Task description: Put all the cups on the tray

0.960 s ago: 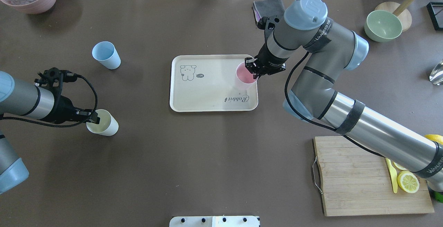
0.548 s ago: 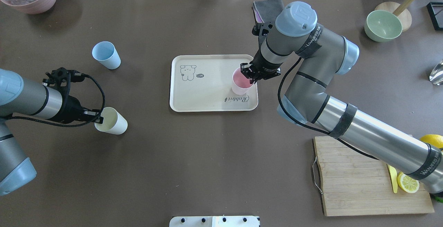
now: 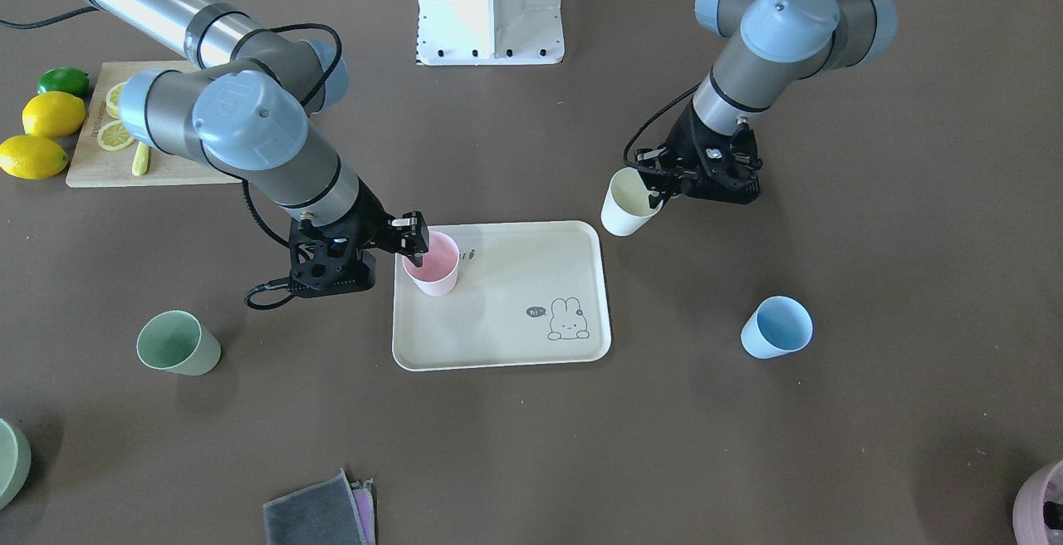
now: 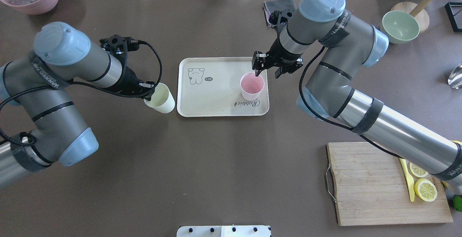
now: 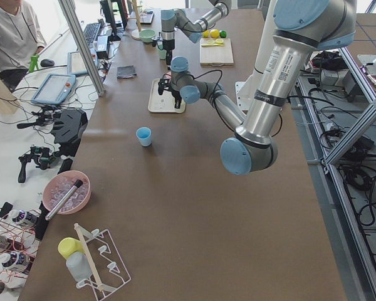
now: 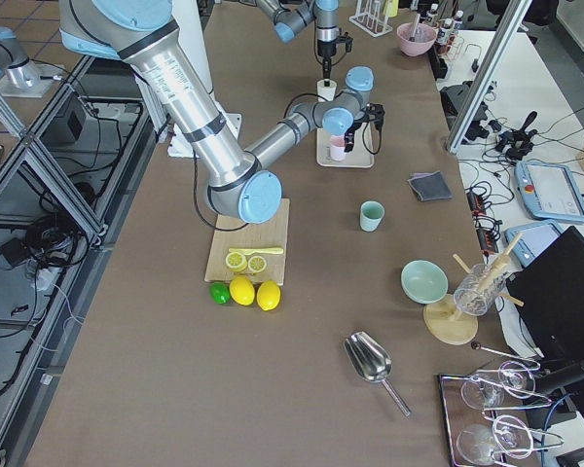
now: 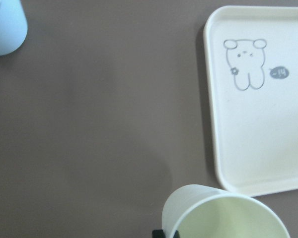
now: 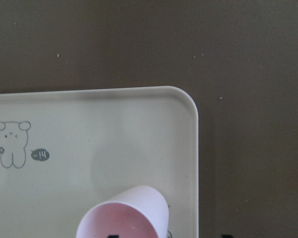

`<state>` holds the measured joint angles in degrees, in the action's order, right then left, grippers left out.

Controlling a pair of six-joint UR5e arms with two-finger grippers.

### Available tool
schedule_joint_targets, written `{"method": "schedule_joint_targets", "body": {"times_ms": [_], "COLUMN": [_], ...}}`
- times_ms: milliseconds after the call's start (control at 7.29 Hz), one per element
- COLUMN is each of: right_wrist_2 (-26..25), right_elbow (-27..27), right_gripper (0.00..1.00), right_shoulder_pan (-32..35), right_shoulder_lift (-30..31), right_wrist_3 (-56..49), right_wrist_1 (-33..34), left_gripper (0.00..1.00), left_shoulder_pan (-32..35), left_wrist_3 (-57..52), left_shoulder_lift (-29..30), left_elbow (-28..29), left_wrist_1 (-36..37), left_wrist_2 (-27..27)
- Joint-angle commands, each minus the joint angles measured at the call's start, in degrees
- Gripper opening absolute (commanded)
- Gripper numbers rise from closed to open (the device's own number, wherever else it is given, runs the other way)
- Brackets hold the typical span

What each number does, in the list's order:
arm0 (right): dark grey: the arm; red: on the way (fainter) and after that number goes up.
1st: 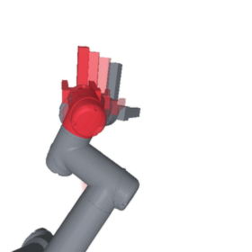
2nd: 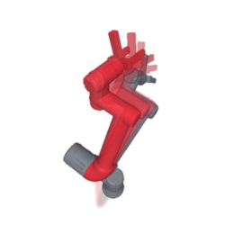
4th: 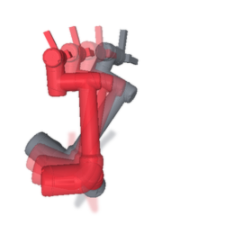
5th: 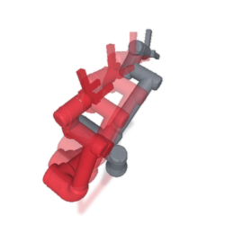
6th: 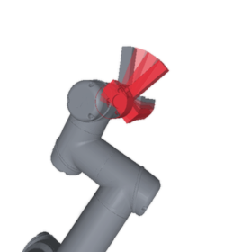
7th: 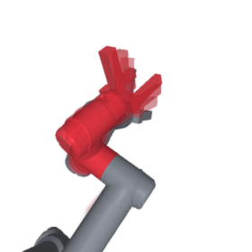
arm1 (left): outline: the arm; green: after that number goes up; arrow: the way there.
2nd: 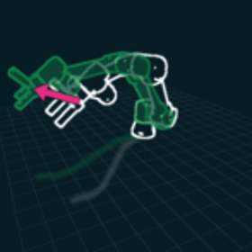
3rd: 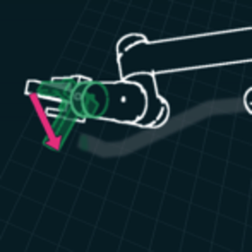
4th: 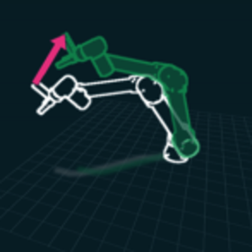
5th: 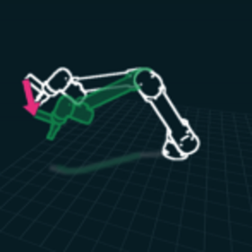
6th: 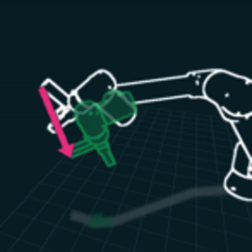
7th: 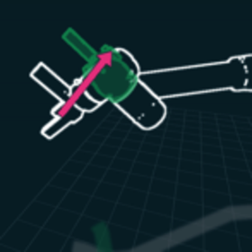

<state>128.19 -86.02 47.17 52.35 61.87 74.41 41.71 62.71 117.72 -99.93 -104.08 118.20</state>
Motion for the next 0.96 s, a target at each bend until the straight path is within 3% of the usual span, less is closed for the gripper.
{"method": "schedule_joint_targets", "body": {"times_ms": [0,411,548,685,823], "right_wrist_2": [7.1,5.9,5.5,5.4,3.8], "right_elbow": [-1.3,6.8,10.1,11.4,12.0], "right_gripper": [1.0,1.0,1.0,1.0,1.0], "right_shoulder_pan": [10.0,15.6,17.1,17.5,17.3], "right_shoulder_lift": [4.9,5.8,6.1,7.4,7.9], "right_wrist_3": [-7.1,-18.7,-23.9,-27.2,-27.5], "right_wrist_1": [0.2,0.3,0.3,0.3,0.2], "left_gripper": [0.0,0.0,0.63,0.95,0.98], "left_shoulder_pan": [0.4,0.0,-0.1,-0.1,-0.1], "left_wrist_3": [1.2,1.4,1.4,1.4,1.5], "left_shoulder_lift": [8.2,11.4,12.4,14.1,14.9], "left_elbow": [9.1,16.9,18.5,20.0,20.2], "left_wrist_1": [0.5,-4.6,-5.0,-4.9,-4.5], "left_wrist_2": [-0.2,-0.3,-0.3,-0.9,-1.0]}}
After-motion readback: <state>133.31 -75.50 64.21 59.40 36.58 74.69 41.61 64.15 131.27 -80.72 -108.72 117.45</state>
